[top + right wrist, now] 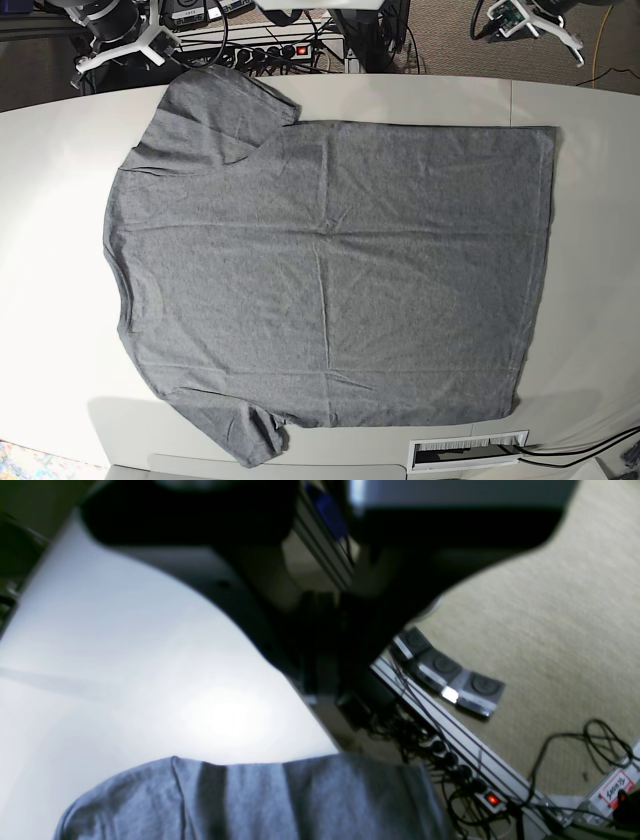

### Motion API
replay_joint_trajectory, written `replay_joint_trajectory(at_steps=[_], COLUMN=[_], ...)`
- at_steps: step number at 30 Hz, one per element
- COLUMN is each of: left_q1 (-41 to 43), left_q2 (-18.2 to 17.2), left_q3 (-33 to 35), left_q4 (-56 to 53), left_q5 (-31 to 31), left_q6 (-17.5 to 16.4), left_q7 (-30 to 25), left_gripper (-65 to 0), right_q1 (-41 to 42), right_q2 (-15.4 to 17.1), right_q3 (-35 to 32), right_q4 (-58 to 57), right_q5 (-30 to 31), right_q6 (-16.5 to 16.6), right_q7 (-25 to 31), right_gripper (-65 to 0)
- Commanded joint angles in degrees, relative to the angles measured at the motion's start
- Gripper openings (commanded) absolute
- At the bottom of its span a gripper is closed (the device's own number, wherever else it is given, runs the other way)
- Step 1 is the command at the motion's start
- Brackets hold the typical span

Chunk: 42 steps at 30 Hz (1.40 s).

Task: Fold the T-shirt properly
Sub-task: 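Move both grippers down to the shirt corners nearest the arms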

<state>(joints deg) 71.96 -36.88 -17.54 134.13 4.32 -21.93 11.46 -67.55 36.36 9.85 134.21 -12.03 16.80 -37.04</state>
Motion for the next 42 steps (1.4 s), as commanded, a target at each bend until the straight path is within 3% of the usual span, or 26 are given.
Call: replay_joint_trajectory(at_steps=[1,4,7,12,16,19,23,27,34,42], left_q1=[-0.17,-0.92,-2.58,-6.67,-10.93,-14.05,-17.53,-20.70,-28.41,-33.83], left_q2=[-1.33,-3.93,-5.62,-6.01,-6.27,-7.80,-10.95,-14.40,-19.37,-20.41], left_q3=[-0.24,-0.22,-0.22,-0.20,1.07,4.04,10.05,14.86,19.93,22.71], left_q4=[0.87,0.87,0.87,-1.18,-5.81,-8.79,-12.09,-14.88,-23.30,-30.03], left_q5=[1.16,6.38,10.36,15.10,15.04,15.65,19.65,23.41,23.65,24.22], left_q6=[0.50,3.87,6.47,6.47,6.47,6.47,6.54,9.97,10.56,12.63], left_q7=[-1.42,-2.62,-4.31,-12.70,-14.08,-14.03,-13.88,-12.50,-12.98,-14.16], left_gripper=[-65.0,-65.0,-65.0,-64.5,-57.2,-49.0,-40.2,-40.2,-40.3,-40.3], right_q1=[0.26,1.95,3.93,6.49,6.75,6.73,6.75,6.73,6.75,6.75], right_q2=[0.46,0.48,0.46,0.46,0.48,0.46,0.46,0.44,0.11,-0.50], right_q3=[0.35,0.35,0.35,0.33,0.33,0.24,0.22,0.22,0.22,0.24], right_q4=[0.79,0.79,0.79,0.79,0.79,0.79,0.79,0.79,0.79,0.79], right_q5=[-0.48,-0.48,-0.48,-0.46,-0.46,-0.37,1.07,1.07,1.07,1.05], right_q6=[1.03,5.20,5.49,5.49,6.19,8.66,9.03,9.03,9.01,9.01], right_q7=[-0.48,-2.54,-3.23,-5.60,-5.44,-5.46,-6.08,-6.08,-6.05,-6.05], right_gripper=[-65.0,-65.0,-65.0,-65.0,-58.4,-58.0,-57.9,-57.9,-57.9,-57.9])
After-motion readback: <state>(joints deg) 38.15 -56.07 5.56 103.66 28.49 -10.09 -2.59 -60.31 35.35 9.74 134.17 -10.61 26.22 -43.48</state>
